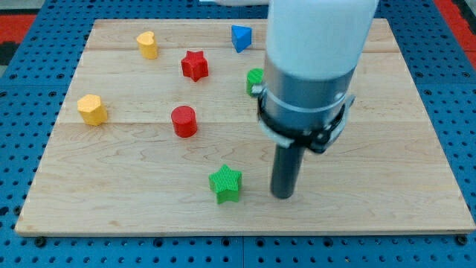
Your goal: Push the blue cube closer to the green circle
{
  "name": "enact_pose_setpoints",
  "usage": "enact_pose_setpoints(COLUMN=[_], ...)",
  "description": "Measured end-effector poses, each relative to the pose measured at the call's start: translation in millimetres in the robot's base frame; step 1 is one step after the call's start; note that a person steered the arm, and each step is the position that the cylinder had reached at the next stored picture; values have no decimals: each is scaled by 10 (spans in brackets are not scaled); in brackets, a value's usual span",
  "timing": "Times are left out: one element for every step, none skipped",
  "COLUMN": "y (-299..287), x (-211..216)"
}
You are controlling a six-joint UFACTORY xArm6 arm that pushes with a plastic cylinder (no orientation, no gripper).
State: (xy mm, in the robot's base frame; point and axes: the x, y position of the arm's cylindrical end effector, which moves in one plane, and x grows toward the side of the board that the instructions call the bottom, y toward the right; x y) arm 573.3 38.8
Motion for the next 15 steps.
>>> enact_pose_setpoints(y=[-275,-891,-689,-109,482,645,482,445,463,663,841,1506,1263,810,807], x=[-219,-247,-236,-529,-1059,-1958,-2397,-2671,-2904,-3096,-3112,-2984,-2495,-2103,-2037])
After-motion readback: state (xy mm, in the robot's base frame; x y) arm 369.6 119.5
